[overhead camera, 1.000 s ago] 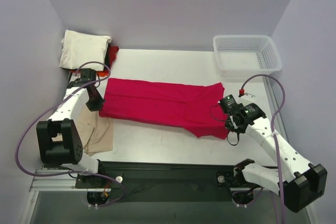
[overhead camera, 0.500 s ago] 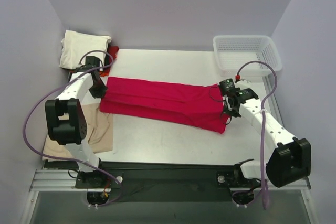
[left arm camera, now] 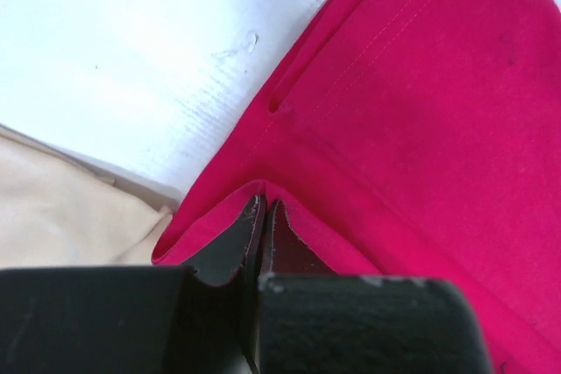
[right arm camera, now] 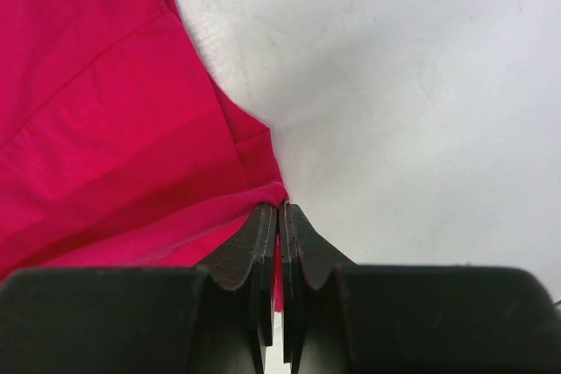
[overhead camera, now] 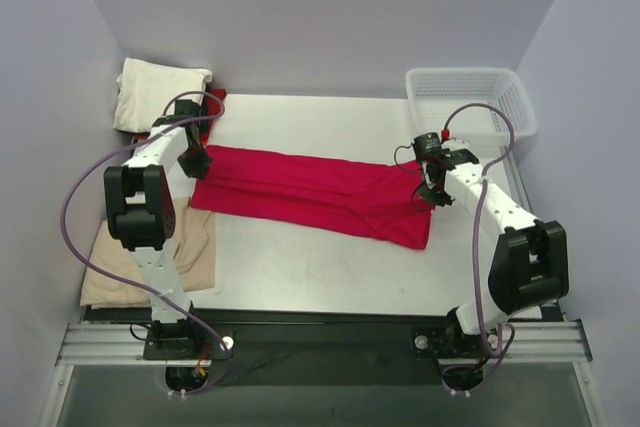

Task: Fold and stack the t-shirts
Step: Fold the other side of the tshirt into a rectangle

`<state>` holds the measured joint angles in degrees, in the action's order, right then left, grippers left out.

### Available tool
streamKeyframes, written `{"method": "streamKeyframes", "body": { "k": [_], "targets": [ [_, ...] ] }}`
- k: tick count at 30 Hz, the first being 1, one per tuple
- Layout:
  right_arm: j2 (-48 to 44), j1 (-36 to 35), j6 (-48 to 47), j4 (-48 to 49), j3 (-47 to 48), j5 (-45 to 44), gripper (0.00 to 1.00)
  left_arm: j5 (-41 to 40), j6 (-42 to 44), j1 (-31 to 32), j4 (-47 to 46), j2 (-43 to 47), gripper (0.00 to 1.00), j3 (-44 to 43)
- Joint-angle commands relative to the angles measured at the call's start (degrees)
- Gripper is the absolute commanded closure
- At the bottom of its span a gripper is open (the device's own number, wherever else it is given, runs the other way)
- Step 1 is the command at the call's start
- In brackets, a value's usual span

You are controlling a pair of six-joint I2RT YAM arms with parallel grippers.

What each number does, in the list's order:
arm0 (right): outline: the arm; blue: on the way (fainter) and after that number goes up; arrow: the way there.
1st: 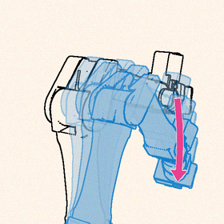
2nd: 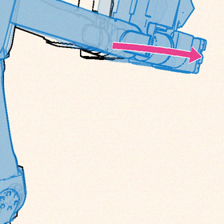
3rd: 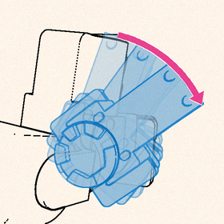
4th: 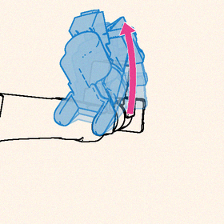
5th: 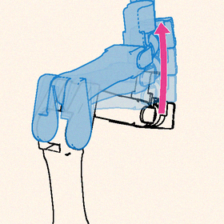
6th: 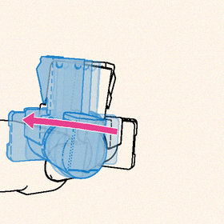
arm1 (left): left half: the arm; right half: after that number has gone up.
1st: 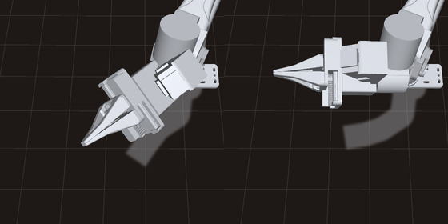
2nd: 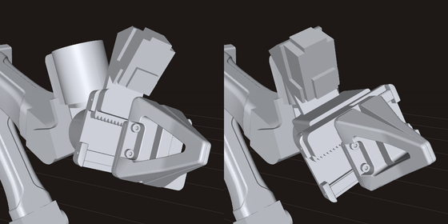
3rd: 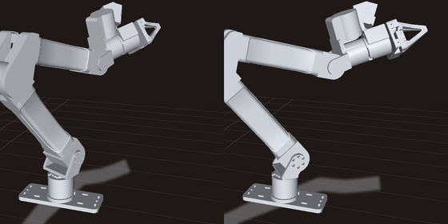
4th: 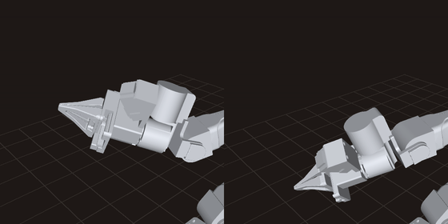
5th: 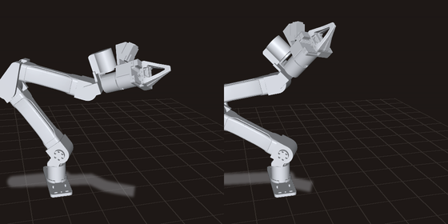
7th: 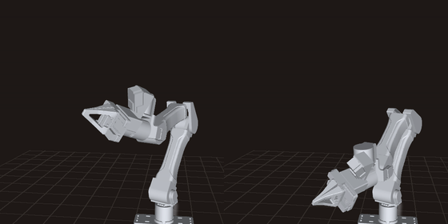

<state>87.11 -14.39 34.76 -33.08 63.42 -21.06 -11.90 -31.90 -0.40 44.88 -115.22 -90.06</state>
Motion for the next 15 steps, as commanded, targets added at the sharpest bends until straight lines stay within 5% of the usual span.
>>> {"method": "streamKeyframes", "body": {
  "k": [1, 6, 10, 15],
  "targets": [
    [2.0, 0.86, -1.19, -0.23, 2.76, -0.65, 1.0, -2.42, 0.44, -0.12, -0.5, -1.67, 1.0, -4.94],
    [4.64, 1.56, -1.8, 0.12, 4.87, -0.21, 1.0, -3.04, 0.35, -0.12, 0.29, -3.96, 1.0, -7.49],
    [5.96, 2.09, -2.24, 0.38, 6.28, 0.4, 1.0, -5.58, -0.09, -0.04, -0.75, -3.79, 0.32, -7.06],
    [8.07, 2.53, -2.68, 1.0, 7.94, 1.46, 1.0, -8.31, 0.52, 2.77, -7.08, 0.16, 0.08, -3.46]
  ]
}}
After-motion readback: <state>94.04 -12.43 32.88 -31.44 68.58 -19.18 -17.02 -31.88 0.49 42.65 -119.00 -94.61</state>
